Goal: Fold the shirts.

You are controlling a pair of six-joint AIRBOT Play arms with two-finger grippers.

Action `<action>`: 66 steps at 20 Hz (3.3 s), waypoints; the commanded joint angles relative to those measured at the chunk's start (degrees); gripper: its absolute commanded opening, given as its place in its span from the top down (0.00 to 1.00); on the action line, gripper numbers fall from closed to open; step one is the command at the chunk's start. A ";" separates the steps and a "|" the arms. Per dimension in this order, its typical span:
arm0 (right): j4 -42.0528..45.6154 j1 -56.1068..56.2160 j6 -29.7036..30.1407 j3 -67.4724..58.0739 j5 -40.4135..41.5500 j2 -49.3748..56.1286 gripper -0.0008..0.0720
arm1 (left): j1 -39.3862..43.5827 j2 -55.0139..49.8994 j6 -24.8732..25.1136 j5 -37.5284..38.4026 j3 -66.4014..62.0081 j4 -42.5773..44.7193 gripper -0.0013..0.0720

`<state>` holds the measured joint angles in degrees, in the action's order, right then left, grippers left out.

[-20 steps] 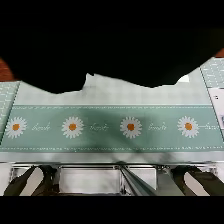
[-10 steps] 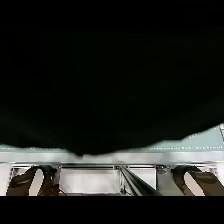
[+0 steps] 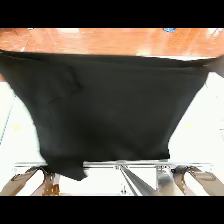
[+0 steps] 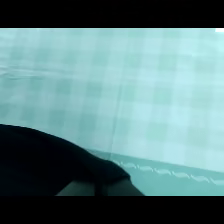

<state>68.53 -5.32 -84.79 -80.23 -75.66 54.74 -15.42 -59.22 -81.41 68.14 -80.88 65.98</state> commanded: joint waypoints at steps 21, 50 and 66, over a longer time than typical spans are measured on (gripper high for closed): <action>-4.72 -3.39 4.61 -15.02 -1.14 50.34 0.94 | 2.21 -40.85 4.68 10.05 -2.14 -1.90 0.96; -17.97 -21.40 14.88 45.11 11.63 9.07 0.43 | -27.58 -6.64 13.29 -0.96 57.11 -16.74 0.29; -7.78 -29.24 7.28 44.54 8.68 9.07 0.43 | -11.43 -8.61 13.29 -2.12 55.30 -19.76 0.96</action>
<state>52.49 -31.00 -72.01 -36.29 -64.58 63.86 -27.68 -67.83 -68.31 64.42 -23.35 47.27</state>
